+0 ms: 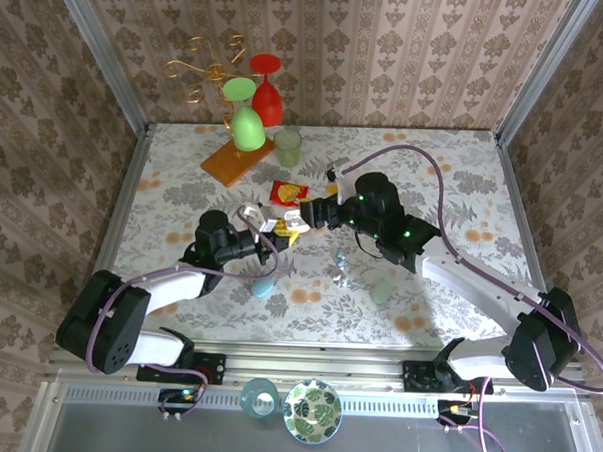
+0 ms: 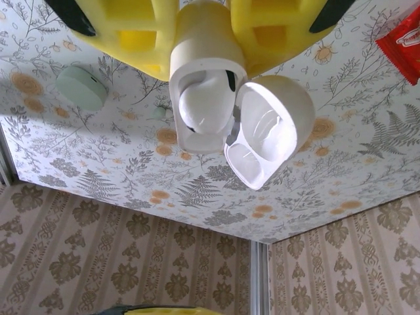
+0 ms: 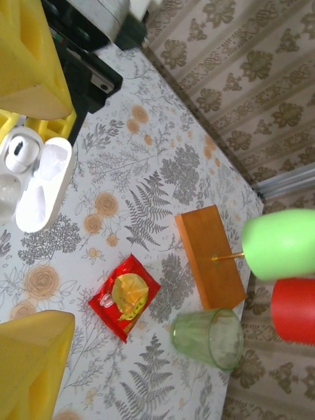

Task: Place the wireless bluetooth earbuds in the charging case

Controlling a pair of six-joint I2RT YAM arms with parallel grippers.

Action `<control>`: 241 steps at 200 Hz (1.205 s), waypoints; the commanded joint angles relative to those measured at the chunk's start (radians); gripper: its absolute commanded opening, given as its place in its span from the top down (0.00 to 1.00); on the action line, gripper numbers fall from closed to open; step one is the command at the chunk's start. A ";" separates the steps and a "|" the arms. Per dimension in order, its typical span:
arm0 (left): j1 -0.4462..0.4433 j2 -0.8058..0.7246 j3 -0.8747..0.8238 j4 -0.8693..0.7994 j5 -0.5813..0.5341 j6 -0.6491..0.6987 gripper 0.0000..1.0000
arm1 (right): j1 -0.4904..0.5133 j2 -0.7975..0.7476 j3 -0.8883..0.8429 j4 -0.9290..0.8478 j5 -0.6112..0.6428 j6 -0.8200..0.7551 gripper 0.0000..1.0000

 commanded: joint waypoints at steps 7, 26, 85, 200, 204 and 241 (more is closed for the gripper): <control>0.008 -0.013 -0.020 0.107 0.043 0.068 1.00 | -0.073 -0.033 -0.040 -0.033 -0.020 0.159 0.23; 0.013 -0.040 -0.038 0.101 0.044 0.093 1.00 | -0.142 -0.029 -0.051 -0.146 -0.023 0.244 0.24; 0.015 -0.091 -0.037 0.036 0.051 0.153 1.00 | -0.231 0.093 -0.094 -0.447 -0.254 0.371 0.36; 0.014 -0.077 -0.020 0.037 0.079 0.152 1.00 | -0.144 0.358 -0.082 -0.464 -0.297 0.218 0.57; 0.014 -0.076 -0.020 0.038 0.078 0.153 1.00 | -0.143 0.364 -0.081 -0.464 -0.299 0.212 0.57; 0.014 -0.063 -0.017 0.039 0.076 0.154 1.00 | -0.144 0.409 -0.060 -0.460 -0.336 0.176 0.58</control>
